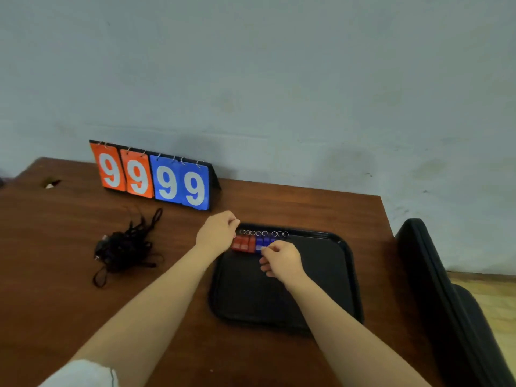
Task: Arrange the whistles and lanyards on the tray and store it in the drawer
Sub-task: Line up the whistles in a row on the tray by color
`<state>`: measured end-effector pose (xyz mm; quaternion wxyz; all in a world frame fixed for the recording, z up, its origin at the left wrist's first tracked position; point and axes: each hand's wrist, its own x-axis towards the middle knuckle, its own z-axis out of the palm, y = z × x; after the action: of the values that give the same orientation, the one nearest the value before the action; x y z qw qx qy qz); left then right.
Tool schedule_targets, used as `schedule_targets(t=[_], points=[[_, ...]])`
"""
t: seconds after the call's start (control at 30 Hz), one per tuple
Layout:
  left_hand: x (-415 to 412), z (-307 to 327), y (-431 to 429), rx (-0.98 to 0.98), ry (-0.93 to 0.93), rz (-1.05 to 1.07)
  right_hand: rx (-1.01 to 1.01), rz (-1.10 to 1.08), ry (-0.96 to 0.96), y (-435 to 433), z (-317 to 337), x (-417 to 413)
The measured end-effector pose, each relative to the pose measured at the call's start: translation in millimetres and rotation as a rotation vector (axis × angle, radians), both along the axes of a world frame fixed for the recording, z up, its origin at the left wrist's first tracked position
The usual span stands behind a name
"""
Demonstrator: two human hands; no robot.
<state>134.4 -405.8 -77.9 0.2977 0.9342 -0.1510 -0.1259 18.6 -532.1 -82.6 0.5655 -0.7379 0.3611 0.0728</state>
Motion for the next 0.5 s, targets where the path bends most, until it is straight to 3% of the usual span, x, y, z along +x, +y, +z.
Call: schedule_targets(t=[0.27,0.5], points=[[-7.8,-20.9,124.7,0.083,0.03,0.264,-0.036,0.285,0.016,87.3,-3.0,24.9],[17.7,-30.7,223.7,0.137,0.013,0.695,-0.113,0.477,-0.027,154.0,-12.6,56.1]])
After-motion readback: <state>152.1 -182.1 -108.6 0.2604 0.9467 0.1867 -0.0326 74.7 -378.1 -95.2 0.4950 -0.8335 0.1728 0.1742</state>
